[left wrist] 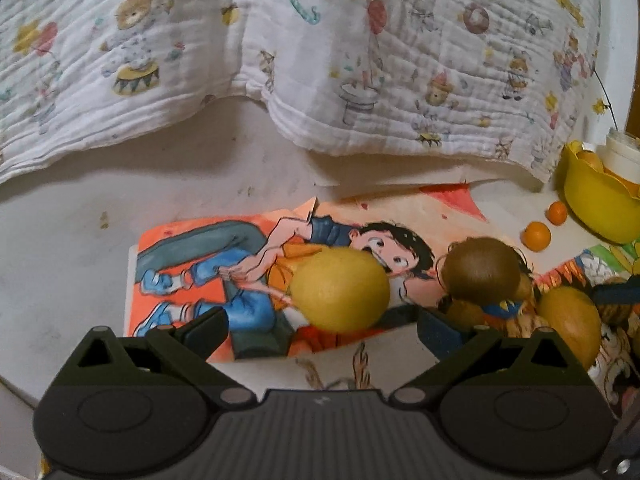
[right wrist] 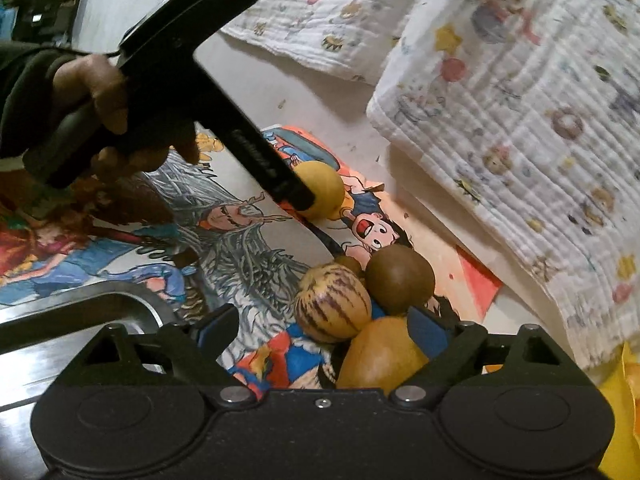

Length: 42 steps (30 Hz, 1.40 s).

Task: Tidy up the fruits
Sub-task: 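Grasp the striped pepino with the right tool while the left tool grasps the yellow lemon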

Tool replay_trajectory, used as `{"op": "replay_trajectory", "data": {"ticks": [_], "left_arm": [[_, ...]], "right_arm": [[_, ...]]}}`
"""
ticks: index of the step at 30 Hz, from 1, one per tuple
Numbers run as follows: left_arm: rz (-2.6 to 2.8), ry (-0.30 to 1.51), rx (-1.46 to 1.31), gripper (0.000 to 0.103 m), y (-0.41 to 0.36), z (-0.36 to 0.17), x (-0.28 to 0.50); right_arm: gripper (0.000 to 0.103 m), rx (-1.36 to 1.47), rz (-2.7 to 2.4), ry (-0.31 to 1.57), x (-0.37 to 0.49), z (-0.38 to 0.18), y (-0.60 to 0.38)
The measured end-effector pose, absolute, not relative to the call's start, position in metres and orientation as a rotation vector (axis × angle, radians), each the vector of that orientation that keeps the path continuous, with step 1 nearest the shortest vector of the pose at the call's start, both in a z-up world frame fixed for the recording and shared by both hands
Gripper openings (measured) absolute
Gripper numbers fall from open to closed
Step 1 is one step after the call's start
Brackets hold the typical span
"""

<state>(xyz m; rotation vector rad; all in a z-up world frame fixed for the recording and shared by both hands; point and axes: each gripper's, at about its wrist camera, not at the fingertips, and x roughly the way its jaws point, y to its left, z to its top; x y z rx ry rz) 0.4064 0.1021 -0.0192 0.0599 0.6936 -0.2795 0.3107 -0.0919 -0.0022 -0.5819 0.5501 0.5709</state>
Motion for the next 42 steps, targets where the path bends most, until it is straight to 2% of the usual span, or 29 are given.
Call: {"op": "replay_trajectory", "data": {"ticks": [4,12,16,20,23,27,32,42], "left_arm": [[-0.298,0.699,0.057,0.102,0.097,-0.023,0.419],[-0.312,0.730,0.010,0.092,0.099,-0.031,0.436],[-0.322,0.730,-0.001,0.088,0.098,-0.033,0.442],[-0.337,0.742,-0.002,0.075,0.097,-0.036,0.445],[-0.351,0.746,-0.015,0.070,0.098,-0.038,0.446],[-0.350,0.742,-0.006,0.070,0.096,-0.037,0.446],[-0.352,0.739,-0.025,0.069,0.098,-0.038,0.446],[-0.352,0.746,-0.048,0.069,0.102,-0.032,0.426]], "right_arm": [[0.086,-0.593,0.570,0.570,0.320,-0.011,-0.084],[0.083,-0.612,0.574,0.566,0.328,-0.021,-0.075],[0.077,-0.665,0.554,0.572,0.334,-0.025,-0.071],[0.075,-0.673,0.561,0.578,0.336,-0.024,-0.070],[0.075,-0.662,0.565,0.583,0.338,-0.024,-0.071],[0.074,-0.657,0.570,0.589,0.339,-0.024,-0.071],[0.055,-0.661,0.552,0.591,0.342,-0.024,-0.071],[0.054,-0.627,0.557,0.565,0.335,-0.021,-0.074]]}}
